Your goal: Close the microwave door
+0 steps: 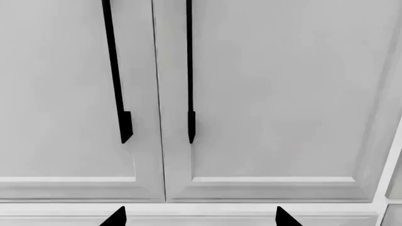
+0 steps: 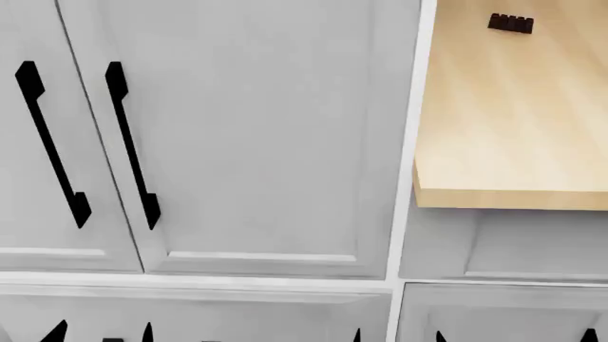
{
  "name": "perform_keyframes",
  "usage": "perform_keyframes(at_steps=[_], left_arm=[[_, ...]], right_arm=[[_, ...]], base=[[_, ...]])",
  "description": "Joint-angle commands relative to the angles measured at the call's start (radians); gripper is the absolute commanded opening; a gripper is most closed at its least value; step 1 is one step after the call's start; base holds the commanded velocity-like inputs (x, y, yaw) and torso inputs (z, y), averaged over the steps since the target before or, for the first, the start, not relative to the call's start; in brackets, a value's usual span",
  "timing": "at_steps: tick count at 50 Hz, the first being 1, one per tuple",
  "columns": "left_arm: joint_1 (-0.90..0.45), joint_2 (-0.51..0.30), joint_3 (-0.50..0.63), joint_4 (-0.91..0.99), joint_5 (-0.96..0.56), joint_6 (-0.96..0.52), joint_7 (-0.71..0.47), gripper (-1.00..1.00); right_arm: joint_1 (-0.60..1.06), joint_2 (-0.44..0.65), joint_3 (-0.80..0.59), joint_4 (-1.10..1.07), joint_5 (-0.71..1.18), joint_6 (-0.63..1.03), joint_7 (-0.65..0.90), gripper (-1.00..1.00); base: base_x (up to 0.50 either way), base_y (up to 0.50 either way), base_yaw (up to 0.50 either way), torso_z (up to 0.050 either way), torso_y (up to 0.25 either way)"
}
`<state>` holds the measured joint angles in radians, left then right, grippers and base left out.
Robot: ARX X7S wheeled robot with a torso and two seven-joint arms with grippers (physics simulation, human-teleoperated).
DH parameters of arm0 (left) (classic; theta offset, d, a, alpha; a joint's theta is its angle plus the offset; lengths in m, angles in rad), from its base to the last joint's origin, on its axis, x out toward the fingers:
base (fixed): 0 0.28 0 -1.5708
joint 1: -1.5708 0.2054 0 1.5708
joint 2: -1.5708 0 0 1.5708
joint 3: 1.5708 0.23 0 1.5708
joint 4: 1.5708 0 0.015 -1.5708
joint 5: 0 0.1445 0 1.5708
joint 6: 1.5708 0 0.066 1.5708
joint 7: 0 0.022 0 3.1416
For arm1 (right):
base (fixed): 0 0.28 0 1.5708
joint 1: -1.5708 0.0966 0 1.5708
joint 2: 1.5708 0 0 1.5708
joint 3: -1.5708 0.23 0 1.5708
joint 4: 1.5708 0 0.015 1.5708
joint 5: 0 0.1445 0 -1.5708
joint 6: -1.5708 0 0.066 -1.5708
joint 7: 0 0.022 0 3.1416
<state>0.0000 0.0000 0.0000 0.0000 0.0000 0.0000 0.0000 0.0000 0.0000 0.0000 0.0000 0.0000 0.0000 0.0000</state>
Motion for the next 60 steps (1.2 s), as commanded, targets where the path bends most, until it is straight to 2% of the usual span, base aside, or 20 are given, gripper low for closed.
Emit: perform_keyframes(at_steps=[1, 9, 20, 48, 60], left_arm=[[-0.001, -0.016, 0.019, 0.001, -0.015, -0.001, -0.019, 1.0], [-0.002, -0.041, 0.049, 0.001, -0.042, -0.001, -0.048, 1.0], [-0.001, -0.061, 0.071, -0.007, -0.061, 0.011, -0.07, 1.0], [-0.004, -0.094, 0.111, -0.001, -0.094, 0.01, -0.11, 1.0], [-0.006, -0.107, 0.126, 0.007, -0.106, 0.006, -0.125, 1.0]], right_arm=[[-0.007, 0.019, -0.031, -0.011, -0.008, -0.007, 0.021, 1.0], [-0.004, 0.039, -0.05, -0.027, 0.044, 0.031, 0.051, 1.0], [-0.009, 0.063, -0.074, -0.013, 0.079, -0.017, 0.052, 1.0], [-0.009, 0.095, -0.111, -0.031, 0.108, -0.001, 0.101, 1.0], [-0.005, 0.106, -0.118, -0.022, 0.135, -0.021, 0.11, 1.0]], base=[[0.0, 0.0, 0.0, 0.0, 0.0], [0.0, 0.0, 0.0, 0.0, 0.0], [-0.02, 0.0, 0.0, 0.0, 0.0], [-0.49, 0.0, 0.0, 0.0, 0.0], [-0.02, 0.0, 0.0, 0.0, 0.0]])
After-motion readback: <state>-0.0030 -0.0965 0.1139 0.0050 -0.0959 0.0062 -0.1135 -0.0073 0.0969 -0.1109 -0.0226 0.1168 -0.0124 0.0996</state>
